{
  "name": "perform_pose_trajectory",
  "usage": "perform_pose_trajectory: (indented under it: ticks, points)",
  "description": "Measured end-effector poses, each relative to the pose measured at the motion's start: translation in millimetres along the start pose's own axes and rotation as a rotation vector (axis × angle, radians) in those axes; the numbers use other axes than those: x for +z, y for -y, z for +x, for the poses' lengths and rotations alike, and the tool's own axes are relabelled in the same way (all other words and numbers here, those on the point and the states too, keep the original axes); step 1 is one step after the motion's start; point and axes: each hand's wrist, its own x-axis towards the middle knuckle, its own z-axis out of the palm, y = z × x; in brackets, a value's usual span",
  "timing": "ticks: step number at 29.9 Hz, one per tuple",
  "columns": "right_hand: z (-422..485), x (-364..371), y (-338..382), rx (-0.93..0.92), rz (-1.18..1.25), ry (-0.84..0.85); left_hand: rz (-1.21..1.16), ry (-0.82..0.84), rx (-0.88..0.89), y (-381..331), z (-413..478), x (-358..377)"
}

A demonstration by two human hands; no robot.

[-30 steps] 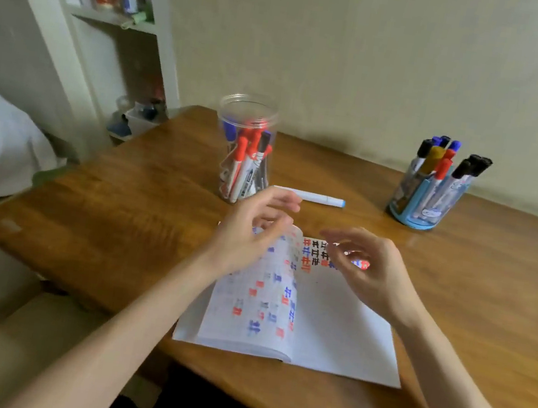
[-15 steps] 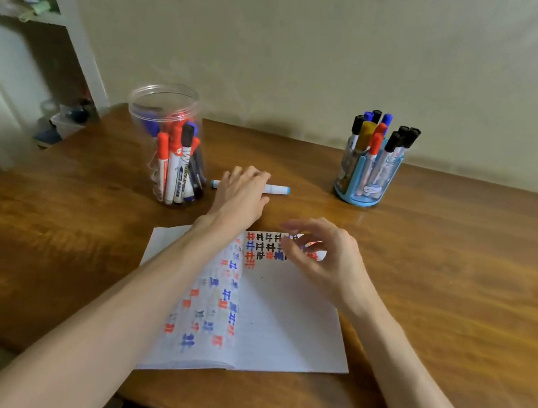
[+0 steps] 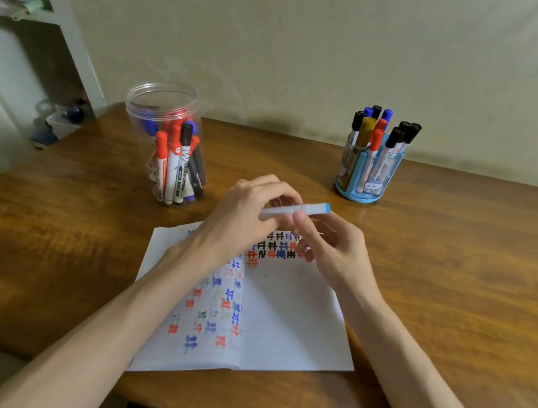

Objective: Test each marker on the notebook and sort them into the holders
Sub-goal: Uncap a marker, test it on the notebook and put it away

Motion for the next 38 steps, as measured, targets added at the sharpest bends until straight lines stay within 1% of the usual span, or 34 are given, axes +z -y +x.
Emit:
perform_pose_trajectory:
  ticks: [2, 3, 7, 10, 12, 15, 17, 19, 23, 28, 35, 38]
  points:
    - [-3.3, 4.0, 1.2, 0.018, 0.104, -0.062, -0.046, 0.006, 0.025, -6.2, -10.4, -0.5]
    - [-4.6, 4.9, 1.8, 0.025, 0.13, -0.085, -0.07, 0.006, 0.002, -7.2, -14.9, -1.7]
    - [-5.8, 0.2, 6.5, 0.061, 0.274, -0.148, -0.078, 0.061, -0.187, 3.9, -32.8, -9.7]
    - [-5.9, -0.1, 6.9, 0.072, 0.323, -0.176, -0.112, 0.068, -0.225, 11.8, -43.2, -13.6]
    - [-9.0, 7.2, 6.1, 0.064, 0.307, -0.133, -0.156, 0.056, -0.224, 11.2, -46.1, -12.8]
    - [-13.7, 18.8, 3.7, 0.008, 0.165, -0.037, -0.191, 0.057, -0.153, 9.6, -48.8, -9.5]
    - [-13.5, 21.0, 1.9, -0.027, 0.123, -0.035, -0.168, 0.062, -0.128, 11.7, -50.4, -7.7]
    - [-12.6, 21.3, 1.9, -0.046, 0.138, -0.049, -0.159, 0.043, -0.102, 13.1, -51.6, -6.4]
    - [-13.7, 25.3, 3.0, -0.015, 0.195, -0.082, -0.12, -0.009, -0.035, 12.9, -51.0, -6.7]
    - [-14.3, 27.0, 5.4, 0.001, 0.225, -0.103, -0.149, -0.005, -0.036, 12.1, -52.9, -8.5]
    - [-13.4, 26.8, 6.5, -0.001, 0.226, -0.092, -0.158, -0.006, -0.059, 10.8, -53.3, -9.7]
    - [-11.7, 24.4, 8.0, -0.02, 0.218, -0.041, -0.236, 0.043, -0.114, 7.6, -54.2, -12.7]
